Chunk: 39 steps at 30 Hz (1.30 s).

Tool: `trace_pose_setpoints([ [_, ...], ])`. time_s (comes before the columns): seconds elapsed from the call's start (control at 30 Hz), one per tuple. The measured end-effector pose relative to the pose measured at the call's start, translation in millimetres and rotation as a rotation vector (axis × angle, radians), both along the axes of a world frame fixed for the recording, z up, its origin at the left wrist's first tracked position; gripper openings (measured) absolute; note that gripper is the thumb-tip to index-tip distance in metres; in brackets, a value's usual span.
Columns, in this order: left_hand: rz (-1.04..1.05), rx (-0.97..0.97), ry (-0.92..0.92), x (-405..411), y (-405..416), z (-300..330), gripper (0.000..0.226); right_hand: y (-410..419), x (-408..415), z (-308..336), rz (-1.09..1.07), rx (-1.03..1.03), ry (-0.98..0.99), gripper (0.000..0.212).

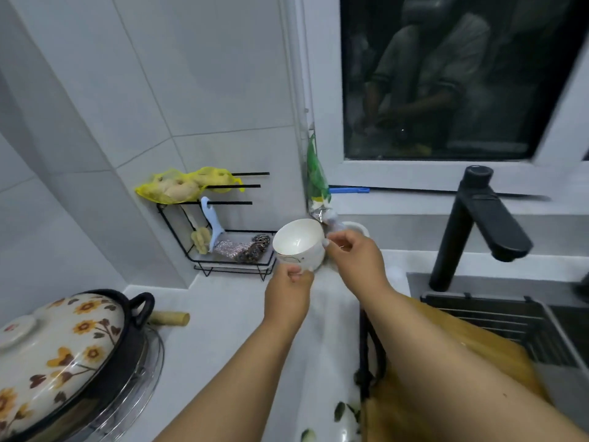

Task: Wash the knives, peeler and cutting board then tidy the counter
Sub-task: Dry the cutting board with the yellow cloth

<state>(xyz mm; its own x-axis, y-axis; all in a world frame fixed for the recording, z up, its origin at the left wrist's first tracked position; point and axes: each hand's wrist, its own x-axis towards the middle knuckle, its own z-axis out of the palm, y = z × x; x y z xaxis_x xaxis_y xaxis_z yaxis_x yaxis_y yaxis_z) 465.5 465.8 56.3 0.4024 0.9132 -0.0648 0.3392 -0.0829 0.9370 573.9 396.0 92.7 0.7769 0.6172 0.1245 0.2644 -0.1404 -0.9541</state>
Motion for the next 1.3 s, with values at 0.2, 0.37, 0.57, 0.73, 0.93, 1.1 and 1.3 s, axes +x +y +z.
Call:
trace_pose_setpoints([
  [0.2,-0.261,-0.315,0.129,12,-66,-30,0.039,-115,36,-32,-0.191,-0.094,0.059,0.01],
  [0.37,-0.262,-0.603,0.086,24,-99,-38,0.053,-186,57,-72,-0.327,-0.203,0.167,0.019],
  [0.57,-0.179,-0.316,0.253,37,-110,-54,0.068,-230,56,-100,-0.369,-0.249,0.253,0.031],
  [0.73,-0.147,-0.235,0.205,23,-107,-51,0.055,-246,53,-105,-0.364,-0.31,0.243,0.033],
  [0.93,-0.108,-0.357,0.069,-24,-72,-29,0.049,-263,63,-80,-0.408,-0.382,0.105,0.029],
  [1.1,-0.106,-0.378,0.032,-16,-89,-23,0.043,-266,74,-54,-0.443,-0.376,-0.004,0.027],
  [1.3,-0.16,-0.439,0.008,25,-139,-38,0.045,-276,81,-60,-0.478,-0.374,-0.055,0.028],
])
